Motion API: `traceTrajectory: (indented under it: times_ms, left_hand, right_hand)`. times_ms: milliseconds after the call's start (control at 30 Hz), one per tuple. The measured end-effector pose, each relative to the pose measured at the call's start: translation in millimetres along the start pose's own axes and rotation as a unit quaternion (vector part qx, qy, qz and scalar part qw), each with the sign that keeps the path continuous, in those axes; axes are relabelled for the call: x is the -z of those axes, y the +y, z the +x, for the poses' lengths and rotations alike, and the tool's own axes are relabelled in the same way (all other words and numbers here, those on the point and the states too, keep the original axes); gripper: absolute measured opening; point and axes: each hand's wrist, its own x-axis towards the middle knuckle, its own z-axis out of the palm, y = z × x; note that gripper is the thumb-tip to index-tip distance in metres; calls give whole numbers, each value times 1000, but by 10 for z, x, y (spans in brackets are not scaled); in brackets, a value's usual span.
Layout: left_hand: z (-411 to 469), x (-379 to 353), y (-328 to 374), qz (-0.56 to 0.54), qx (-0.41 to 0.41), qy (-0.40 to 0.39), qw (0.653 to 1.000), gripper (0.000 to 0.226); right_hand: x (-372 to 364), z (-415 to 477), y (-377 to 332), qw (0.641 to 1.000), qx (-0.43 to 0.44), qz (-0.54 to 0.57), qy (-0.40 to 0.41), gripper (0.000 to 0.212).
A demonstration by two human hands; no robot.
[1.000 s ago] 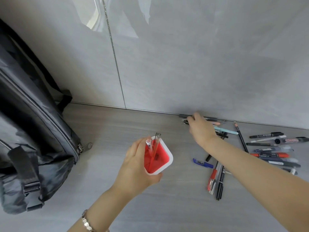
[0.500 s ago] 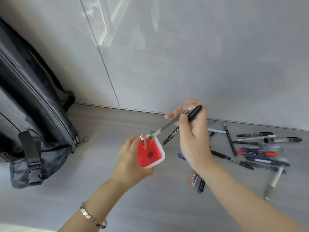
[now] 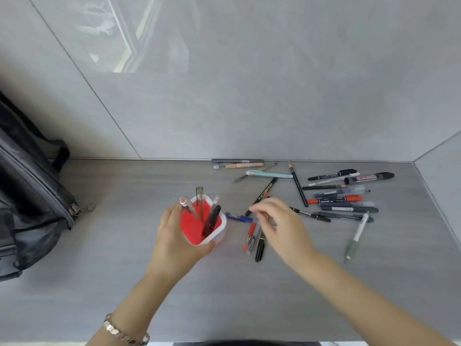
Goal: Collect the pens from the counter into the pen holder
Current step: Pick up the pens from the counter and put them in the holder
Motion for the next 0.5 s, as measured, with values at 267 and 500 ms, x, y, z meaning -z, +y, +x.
traceTrajectory:
  times_ms: [267, 500]
  left_hand:
    - [-53, -5, -144, 28, 22, -24, 999, 73]
    - [-44, -19, -217, 33, 25, -34, 999, 76]
  right_hand:
    - [-190, -31, 625, 873, 212, -354, -261, 58]
    - [-290, 117, 591, 846, 179, -405, -298, 38]
